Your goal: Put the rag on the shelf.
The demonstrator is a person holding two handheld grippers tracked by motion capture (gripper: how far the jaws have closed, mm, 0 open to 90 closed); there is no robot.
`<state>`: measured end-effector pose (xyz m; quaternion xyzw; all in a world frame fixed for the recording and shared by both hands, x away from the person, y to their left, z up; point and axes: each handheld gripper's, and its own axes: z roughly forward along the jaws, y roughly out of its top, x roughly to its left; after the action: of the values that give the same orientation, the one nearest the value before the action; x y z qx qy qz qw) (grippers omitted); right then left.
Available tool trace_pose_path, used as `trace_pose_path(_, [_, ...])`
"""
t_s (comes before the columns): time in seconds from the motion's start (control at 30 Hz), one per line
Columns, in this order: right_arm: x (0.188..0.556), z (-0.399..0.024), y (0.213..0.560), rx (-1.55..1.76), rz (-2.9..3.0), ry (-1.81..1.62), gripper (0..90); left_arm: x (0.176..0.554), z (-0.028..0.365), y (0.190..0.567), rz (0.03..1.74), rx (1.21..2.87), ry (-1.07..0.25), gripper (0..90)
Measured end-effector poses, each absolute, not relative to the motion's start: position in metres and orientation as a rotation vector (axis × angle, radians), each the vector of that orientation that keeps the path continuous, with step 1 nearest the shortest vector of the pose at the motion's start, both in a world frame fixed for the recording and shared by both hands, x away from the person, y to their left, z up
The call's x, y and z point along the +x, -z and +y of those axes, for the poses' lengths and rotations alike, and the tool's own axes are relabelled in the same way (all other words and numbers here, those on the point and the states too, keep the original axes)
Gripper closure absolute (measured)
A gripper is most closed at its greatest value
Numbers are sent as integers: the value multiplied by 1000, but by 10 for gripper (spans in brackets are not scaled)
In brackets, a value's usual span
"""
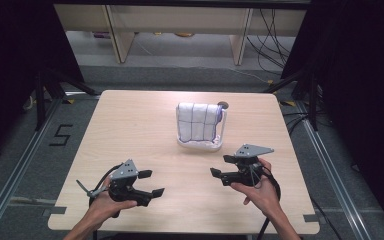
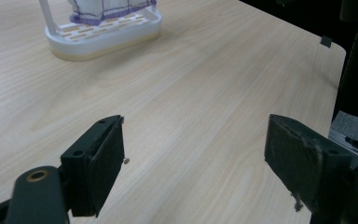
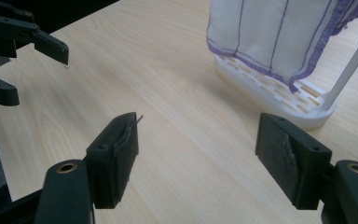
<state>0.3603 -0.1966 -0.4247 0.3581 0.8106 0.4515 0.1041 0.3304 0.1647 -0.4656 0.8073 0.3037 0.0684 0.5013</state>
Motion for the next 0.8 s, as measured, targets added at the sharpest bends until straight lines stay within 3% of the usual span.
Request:
trace_pose_path(0.43, [342, -199, 450, 1111, 2440, -1289, 294, 311, 167, 479, 721, 2009, -179, 184])
trace_pose_path(0.8, [317, -201, 470, 1122, 2467, -1276, 167, 298, 174, 501, 774, 2045, -185, 183])
